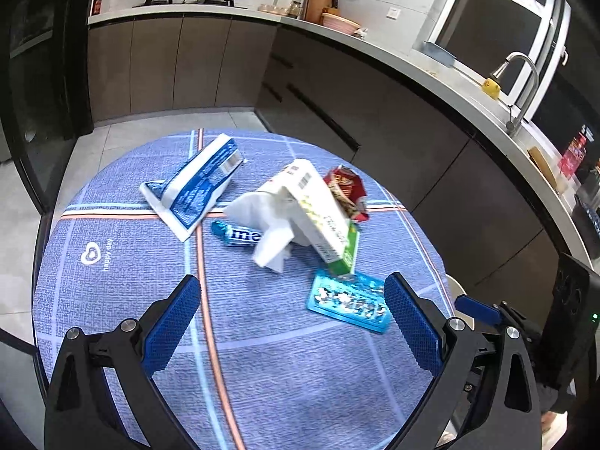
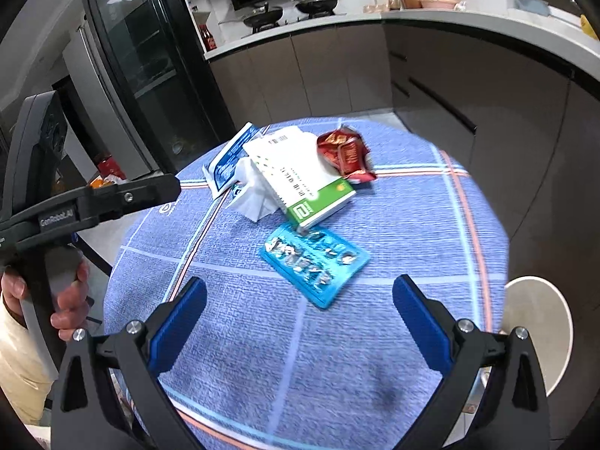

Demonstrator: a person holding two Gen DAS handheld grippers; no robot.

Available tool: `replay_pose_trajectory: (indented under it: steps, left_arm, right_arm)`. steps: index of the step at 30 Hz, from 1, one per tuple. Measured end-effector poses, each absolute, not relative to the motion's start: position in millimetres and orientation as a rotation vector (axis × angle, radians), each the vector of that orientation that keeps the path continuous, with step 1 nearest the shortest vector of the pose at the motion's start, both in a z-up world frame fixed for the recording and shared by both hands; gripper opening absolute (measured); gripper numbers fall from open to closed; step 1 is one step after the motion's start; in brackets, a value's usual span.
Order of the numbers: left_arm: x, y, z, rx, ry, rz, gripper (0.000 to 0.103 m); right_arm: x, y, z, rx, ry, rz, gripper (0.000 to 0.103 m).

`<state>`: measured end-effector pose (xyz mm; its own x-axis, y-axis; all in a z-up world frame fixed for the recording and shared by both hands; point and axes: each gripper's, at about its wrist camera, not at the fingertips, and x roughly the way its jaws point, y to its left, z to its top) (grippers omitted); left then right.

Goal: Collect trash
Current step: 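Move both tools back over the table toward the blister pack, then lower the right tool onto the blue blister pack while the left tool approaches the white box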

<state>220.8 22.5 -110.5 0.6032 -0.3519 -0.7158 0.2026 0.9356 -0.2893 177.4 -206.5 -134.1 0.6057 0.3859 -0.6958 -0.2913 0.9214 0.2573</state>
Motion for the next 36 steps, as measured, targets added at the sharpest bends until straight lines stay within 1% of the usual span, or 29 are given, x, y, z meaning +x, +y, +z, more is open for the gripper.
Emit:
replay_pose_trajectory:
  steps: [4,6,8,10,16,22,25,27,28,30,32,34,35,36]
  left_arm:
    - [234.3,24.7,-115.2,-0.204,0.892,-0.352,0.093]
    - [239.7,22.5,-117.3,-0.204,0.898,-0.368,0.09]
    - [246.7,19.3,-121.1,-0.199,0.917,-0.39,0.082]
    - [252.1,15.3,-124.0,-0.19,0.933,-0.404,0.079]
    - [263.6,4.6,-125.5,-0.161,0.937,-0.426,0.076]
    - [280.9,-5.0,-129.3,-0.14,0.956,-0.422,0.076]
    - [289.4,-10.2,-130.6,-0.137,0.964,-0.424,0.072]
    - [295.9,-14.7,-129.9,-0.136,0.966,-0.425,0.072]
    - [298.4,-16.3,-129.6,-0.137,0.967,-0.424,0.072]
    - [308.1,-20.0,-129.0,-0.138,0.971,-0.418,0.072]
    - [315.1,-22.6,-129.7,-0.144,0.976,-0.417,0.071]
    - [322.1,-24.9,-129.8,-0.143,0.978,-0.412,0.07]
    - [324.4,-26.3,-130.3,-0.141,0.979,-0.409,0.07]
    - [327.0,-27.5,-130.5,-0.14,0.98,-0.408,0.07]
  right_arm:
    - [194.6,-198.9,-140.7,0.133,0.855,0.398,0.1]
    - [202.9,-193.2,-147.2,0.112,0.874,0.409,0.1]
    - [210.2,-187.9,-154.4,0.077,0.892,0.431,0.1]
    - [219.3,-181.6,-163.9,0.023,0.911,0.459,0.1]
    - [245.6,-175.5,-182.1,-0.027,0.95,0.499,0.1]
    - [258.4,-167.9,-191.3,-0.071,0.957,0.518,0.099]
    - [261.4,-163.2,-195.9,-0.094,0.963,0.524,0.099]
    - [260.8,-160.3,-198.3,-0.108,0.964,0.525,0.099]
    - [259.6,-158.7,-198.5,-0.118,0.963,0.525,0.098]
    - [255.6,-155.5,-197.7,-0.117,0.964,0.538,0.093]
    - [251.2,-153.8,-196.2,-0.125,0.965,0.542,0.081]
    - [244.4,-153.2,-194.9,-0.147,0.965,0.54,0.075]
    - [242.1,-152.5,-194.5,-0.156,0.966,0.54,0.072]
    - [240.1,-152.6,-194.7,-0.162,0.966,0.538,0.072]
